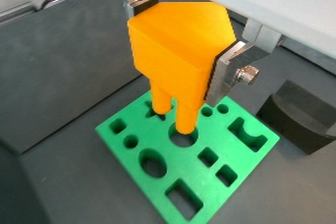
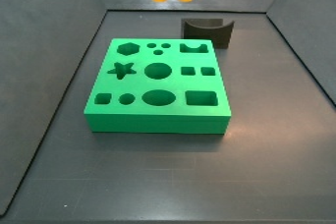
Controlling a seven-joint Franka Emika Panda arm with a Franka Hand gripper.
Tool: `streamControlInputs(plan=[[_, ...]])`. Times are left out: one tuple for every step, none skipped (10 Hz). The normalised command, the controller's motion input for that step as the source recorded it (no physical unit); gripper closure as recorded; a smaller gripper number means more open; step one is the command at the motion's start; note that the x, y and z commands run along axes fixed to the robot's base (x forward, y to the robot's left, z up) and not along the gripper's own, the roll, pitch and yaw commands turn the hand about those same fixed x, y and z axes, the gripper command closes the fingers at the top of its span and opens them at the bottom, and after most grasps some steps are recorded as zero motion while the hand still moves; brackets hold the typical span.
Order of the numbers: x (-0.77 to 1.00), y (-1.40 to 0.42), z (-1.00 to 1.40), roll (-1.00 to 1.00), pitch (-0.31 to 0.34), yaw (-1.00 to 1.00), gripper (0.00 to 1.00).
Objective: Insert the 3 prong object.
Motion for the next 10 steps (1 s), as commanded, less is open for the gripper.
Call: streamControlInputs(plan=[[0.09,0.7,-0.56,-0.12,-0.083,-0.24,1.0],[0.02,0.86,-0.57,-0.13,-0.09,-0.06,1.0],[0.0,0.98,-0.55,-0.12,-0.111,0.0,1.0],[0.0,1.0,-0.52,-0.11,-0.111,0.0,1.0],[0.0,0.77,-0.5,-0.05,-0.036,-0.2,1.0],[0.03,0.25,-0.41,0.0,-0.036,-0.8,1.0],[0.05,0.18,-0.41,0.0,-0.03,-0.89,1.0],[0.0,0.04,-0.36,0.0,-0.024,-1.0,1.0],[0.0,0.0,-0.33,0.0,-0.026,-1.0,1.0],[0.0,0.0,-0.28,0.0,-0.049,-1.0,1.0]])
